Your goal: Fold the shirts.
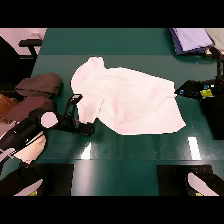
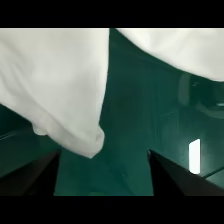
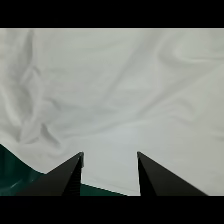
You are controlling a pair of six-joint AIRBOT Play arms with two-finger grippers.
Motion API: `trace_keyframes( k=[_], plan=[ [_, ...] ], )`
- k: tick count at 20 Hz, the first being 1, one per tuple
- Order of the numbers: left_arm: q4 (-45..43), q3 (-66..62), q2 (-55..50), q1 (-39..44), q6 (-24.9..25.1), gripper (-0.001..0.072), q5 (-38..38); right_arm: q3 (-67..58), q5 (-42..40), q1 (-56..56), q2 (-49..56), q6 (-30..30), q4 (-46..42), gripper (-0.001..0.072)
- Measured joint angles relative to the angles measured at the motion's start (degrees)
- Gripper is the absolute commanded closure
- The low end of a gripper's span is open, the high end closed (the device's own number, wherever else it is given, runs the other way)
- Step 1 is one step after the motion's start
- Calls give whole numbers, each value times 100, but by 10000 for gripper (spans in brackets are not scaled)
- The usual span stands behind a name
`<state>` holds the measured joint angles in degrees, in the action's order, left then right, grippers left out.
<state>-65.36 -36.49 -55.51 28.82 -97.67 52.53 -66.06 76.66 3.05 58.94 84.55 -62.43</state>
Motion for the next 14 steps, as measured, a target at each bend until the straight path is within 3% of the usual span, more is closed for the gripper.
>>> trace_keyframes(
  k=[4,5,6,7,10,14],
  plan=[
    [-35,109,-26,59,-170,70,-420,20,-2,2,-17,7,4,325],
    [-33,120,-50,68,-203,232,-549,22,-2,0,-20,7,2,326],
    [-28,129,-83,72,-223,479,-660,22,-2,2,-20,9,4,325],
    [-33,136,-109,72,-247,681,-763,24,-2,2,-20,9,2,326],
    [-140,-7,-133,-72,-278,681,-868,24,-2,0,-20,11,2,326],
    [-758,-852,-142,-966,-282,681,-490,22,9,2,-20,11,0,326]
  ],
)
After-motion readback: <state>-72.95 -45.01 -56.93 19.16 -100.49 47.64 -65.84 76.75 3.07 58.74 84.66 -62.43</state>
